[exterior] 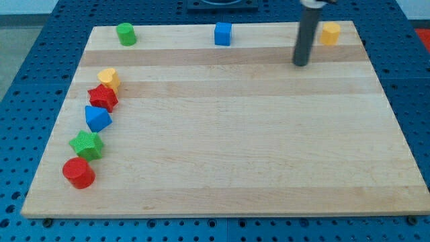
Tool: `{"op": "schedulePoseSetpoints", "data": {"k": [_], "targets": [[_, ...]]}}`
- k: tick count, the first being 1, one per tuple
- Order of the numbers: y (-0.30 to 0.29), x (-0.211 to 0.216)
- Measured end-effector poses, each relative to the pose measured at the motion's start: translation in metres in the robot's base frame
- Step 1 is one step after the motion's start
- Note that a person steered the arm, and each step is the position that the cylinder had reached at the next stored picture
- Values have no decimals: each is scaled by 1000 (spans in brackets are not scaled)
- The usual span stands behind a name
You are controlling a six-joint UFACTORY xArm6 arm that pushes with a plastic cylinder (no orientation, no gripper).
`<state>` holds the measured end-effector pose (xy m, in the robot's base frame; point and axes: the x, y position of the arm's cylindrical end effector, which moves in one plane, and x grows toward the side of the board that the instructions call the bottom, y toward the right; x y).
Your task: Push the yellow hexagon towards the center of the board
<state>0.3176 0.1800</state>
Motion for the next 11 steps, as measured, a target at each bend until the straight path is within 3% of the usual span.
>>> {"op": "schedulePoseSetpoints", "data": {"k": [2, 4, 6, 8, 11], "targets": [[87, -19], [108, -60], [79, -86], [2, -84], [-18, -39]]}}
